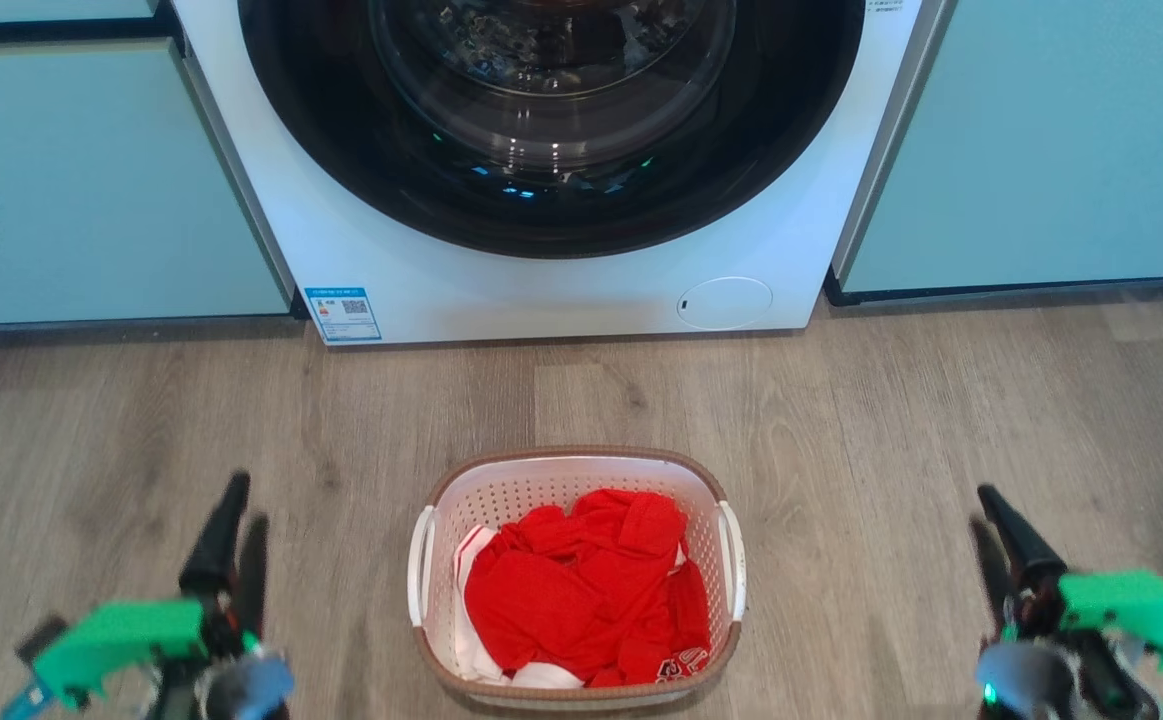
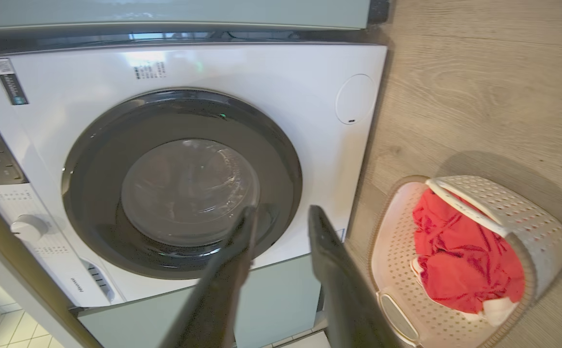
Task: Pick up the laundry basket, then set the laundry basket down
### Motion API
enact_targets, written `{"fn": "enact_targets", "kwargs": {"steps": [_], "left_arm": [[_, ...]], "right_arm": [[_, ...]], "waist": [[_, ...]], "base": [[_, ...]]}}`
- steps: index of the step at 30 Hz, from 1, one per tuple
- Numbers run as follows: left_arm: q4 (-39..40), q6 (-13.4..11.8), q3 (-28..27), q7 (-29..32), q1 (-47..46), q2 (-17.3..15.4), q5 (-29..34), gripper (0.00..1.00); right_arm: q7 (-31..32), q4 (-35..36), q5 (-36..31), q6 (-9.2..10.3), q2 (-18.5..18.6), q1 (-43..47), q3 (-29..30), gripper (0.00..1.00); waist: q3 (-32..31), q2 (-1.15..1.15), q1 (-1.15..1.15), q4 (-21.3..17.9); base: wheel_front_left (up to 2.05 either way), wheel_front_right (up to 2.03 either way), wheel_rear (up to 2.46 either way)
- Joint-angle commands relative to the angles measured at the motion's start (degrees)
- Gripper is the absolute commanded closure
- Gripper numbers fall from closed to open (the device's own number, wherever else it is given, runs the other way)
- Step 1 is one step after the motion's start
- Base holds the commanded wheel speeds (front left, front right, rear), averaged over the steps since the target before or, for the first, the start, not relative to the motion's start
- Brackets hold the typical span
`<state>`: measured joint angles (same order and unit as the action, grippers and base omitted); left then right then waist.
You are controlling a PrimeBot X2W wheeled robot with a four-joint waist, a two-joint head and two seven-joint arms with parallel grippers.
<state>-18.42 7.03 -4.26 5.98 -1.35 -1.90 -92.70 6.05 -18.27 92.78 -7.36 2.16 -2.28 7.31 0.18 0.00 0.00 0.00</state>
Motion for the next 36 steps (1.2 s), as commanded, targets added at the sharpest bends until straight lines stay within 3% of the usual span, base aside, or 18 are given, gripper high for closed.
{"fn": "enact_targets", "kwargs": {"steps": [1, 23, 36], "left_arm": [[0.5, 0.0, 0.0, -0.1, -0.5, -0.1, 0.1, 0.00], [1.0, 0.1, -1.6, -3.7, -2.1, -0.3, 5.9, 0.00], [3.5, 0.1, -2.5, -5.8, -3.2, -0.4, 13.4, 0.00]], "right_arm": [[-0.1, 0.6, 0.0, 0.00, 0.1, -0.4, 0.0, 0.00], [-3.7, 1.5, -4.0, -0.02, 0.2, -2.0, 1.2, 0.00], [-5.9, 4.8, -13.2, -0.04, 0.2, -3.3, 0.3, 0.00]], "waist": [[0.0, 0.00, 0.00, 0.0], [-0.2, 0.00, 0.00, -0.1], [0.0, 0.00, 0.00, 0.1]], "base": [[0.00, 0.00, 0.00], [0.00, 0.00, 0.00], [0.00, 0.00, 0.00]]}}
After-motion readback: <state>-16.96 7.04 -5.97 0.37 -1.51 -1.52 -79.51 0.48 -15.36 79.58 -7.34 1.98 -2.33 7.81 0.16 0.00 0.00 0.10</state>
